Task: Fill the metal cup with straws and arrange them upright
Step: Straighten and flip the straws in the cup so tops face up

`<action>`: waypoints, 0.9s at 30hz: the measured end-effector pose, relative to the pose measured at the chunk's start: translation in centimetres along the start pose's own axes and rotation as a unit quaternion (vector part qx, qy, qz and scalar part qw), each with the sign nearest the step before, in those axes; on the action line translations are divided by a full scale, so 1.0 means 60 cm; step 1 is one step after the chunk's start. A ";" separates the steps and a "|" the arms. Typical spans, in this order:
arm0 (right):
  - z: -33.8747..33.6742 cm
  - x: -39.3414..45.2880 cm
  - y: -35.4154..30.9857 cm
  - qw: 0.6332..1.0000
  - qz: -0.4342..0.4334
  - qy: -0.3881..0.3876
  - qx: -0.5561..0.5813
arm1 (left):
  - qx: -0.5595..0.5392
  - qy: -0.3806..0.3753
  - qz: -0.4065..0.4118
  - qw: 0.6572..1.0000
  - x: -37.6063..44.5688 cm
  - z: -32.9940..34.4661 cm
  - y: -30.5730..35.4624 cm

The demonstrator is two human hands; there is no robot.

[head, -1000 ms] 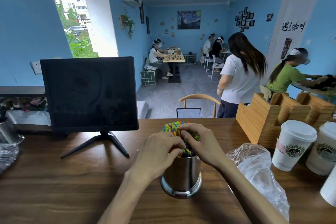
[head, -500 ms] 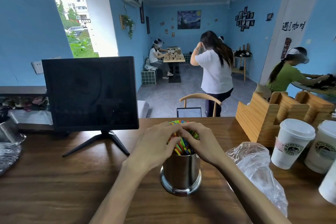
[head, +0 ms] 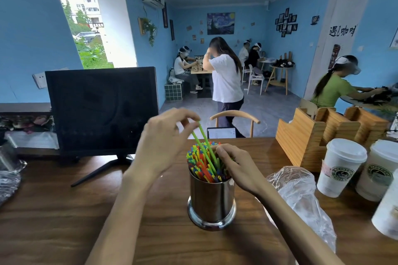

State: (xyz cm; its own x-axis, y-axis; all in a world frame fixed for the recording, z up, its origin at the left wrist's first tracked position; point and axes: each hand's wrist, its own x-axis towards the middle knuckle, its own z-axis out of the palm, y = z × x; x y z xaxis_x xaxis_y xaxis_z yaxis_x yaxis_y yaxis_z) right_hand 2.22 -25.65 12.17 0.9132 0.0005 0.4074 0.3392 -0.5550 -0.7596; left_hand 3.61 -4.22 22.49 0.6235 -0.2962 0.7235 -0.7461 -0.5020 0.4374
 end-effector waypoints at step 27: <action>-0.034 0.085 -0.094 0.903 0.101 -0.066 0.412 | -0.389 -0.109 -0.152 0.902 -0.057 0.066 -0.037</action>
State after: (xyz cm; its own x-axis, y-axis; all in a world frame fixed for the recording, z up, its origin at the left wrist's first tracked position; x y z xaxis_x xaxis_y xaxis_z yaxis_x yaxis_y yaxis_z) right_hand 4.54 -24.25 19.57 0.9759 0.0971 0.1956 0.1660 0.2521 -0.9534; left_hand 4.09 -5.32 16.90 0.7954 -0.4355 0.4216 -0.4173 0.1109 0.9020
